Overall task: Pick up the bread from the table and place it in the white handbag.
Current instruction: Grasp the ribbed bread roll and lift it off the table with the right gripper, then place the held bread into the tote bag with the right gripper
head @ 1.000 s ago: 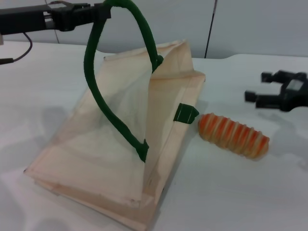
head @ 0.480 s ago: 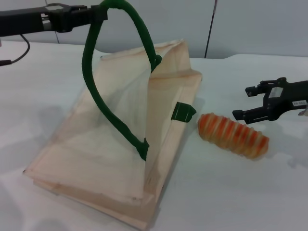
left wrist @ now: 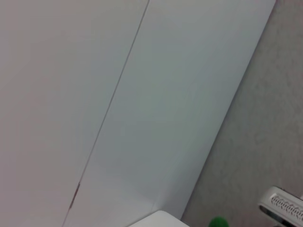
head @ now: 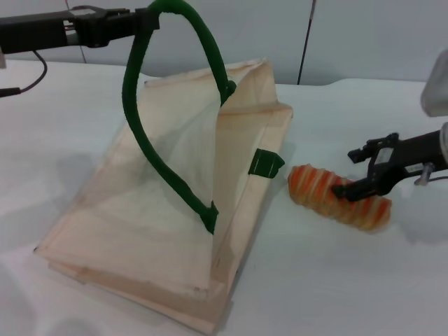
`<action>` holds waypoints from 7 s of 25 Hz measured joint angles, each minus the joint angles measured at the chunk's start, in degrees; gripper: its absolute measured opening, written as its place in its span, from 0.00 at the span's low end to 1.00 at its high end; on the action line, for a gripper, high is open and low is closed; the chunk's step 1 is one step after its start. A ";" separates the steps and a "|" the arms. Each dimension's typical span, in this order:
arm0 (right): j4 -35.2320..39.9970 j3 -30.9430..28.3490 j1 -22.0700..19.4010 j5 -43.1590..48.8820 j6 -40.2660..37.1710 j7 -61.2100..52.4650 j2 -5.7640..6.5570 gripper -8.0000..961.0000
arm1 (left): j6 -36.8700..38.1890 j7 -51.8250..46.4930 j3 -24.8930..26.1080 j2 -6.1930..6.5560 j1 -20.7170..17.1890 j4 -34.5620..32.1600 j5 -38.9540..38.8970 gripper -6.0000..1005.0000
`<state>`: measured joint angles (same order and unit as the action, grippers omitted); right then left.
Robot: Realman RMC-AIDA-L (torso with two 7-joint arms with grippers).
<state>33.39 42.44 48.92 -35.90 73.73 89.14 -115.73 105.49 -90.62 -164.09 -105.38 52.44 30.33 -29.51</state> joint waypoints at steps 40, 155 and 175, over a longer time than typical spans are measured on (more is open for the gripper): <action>-4.12 12.01 1.72 -0.24 -7.89 -4.15 -0.21 0.78 | 0.06 0.00 0.09 -0.06 -0.24 -0.19 -0.53 0.13; -19.08 24.27 15.71 -35.12 -11.45 -1.07 -1.40 0.29 | -0.73 -0.63 0.00 -0.60 3.38 -0.46 -0.78 0.13; -19.86 29.45 15.69 -39.91 -12.23 2.81 -1.51 0.28 | -0.73 -0.44 0.02 -0.79 4.07 -0.63 -0.82 0.13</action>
<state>13.52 71.89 64.61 -75.80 61.50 91.94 -117.24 104.77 -91.06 -164.07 -106.17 56.51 29.70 -30.33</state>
